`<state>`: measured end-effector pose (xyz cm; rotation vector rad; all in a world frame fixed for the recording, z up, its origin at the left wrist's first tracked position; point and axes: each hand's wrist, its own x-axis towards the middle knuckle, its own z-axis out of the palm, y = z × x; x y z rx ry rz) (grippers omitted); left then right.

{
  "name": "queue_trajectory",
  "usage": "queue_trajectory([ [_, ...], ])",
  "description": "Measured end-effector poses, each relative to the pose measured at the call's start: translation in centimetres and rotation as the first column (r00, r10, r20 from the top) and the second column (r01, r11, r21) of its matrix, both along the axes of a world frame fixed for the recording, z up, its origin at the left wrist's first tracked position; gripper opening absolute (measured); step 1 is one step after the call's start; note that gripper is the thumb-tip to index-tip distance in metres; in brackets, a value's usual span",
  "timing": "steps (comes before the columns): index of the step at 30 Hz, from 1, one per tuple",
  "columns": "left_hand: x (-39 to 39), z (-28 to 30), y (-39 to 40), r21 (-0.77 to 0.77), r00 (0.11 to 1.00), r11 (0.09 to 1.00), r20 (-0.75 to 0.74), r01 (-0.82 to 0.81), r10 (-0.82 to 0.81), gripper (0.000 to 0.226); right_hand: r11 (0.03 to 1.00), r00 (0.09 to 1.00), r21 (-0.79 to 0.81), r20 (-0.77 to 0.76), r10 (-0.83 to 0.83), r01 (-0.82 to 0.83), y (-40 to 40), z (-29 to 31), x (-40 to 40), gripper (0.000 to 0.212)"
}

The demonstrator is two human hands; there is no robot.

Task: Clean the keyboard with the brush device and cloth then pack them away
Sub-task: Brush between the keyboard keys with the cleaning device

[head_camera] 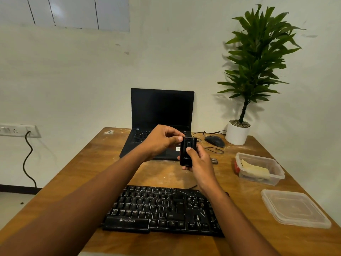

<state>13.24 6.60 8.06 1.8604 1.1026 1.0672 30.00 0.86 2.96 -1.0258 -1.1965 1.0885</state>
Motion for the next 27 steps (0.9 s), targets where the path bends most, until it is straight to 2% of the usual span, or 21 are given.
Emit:
queue_trajectory([
  [10, -0.3, -0.2, 0.0, -0.125, 0.993, 0.992, 0.113, 0.035, -0.021, 0.015, 0.999, 0.995, 0.049, 0.097, -0.025, 0.020, -0.2, 0.0, -0.6, 0.017],
  [21, -0.5, -0.6, -0.1, -0.182, 0.987, 0.978, 0.137, 0.102, -0.077, 0.020, 0.996, 0.992, 0.039, 0.098, -0.079, 0.075, -0.3, 0.1, -0.6, 0.016],
  [27, -1.0, -1.1, -0.4, -0.225, 0.976, 0.964, 0.196, 0.140, -0.096, 0.014, 0.994, 0.995, -0.031, 0.022, -0.100, 0.101, -0.3, 0.9, -0.4, 0.015],
])
